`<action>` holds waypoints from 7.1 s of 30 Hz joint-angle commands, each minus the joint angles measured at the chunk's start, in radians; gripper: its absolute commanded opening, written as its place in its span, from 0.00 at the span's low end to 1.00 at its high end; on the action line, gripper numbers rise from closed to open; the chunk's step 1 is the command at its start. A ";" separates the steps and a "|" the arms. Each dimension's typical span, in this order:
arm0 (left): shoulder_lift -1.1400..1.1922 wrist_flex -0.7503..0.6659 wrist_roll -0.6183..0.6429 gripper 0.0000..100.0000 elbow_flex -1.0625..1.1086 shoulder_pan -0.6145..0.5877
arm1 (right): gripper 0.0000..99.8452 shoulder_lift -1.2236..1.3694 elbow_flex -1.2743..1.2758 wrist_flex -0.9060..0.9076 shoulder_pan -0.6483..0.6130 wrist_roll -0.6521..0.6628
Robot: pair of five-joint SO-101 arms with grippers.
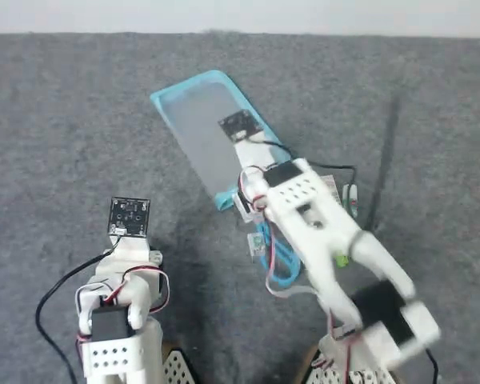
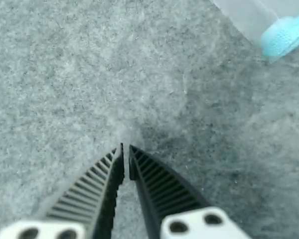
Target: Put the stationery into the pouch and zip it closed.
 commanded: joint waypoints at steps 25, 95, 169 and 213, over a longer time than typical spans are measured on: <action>-0.020 -0.459 -0.040 0.01 -0.087 -0.212 | 0.01 -0.693 0.394 -0.096 -0.077 0.132; 0.829 -0.720 -0.006 0.32 -0.493 0.163 | 0.01 -0.734 0.359 -0.171 -0.070 0.169; 0.847 -0.993 0.012 0.01 -0.343 0.244 | 0.01 -0.943 0.316 0.180 -0.229 0.270; 0.852 -0.891 0.161 0.01 -0.381 0.025 | 0.27 -0.527 0.172 0.410 0.456 0.290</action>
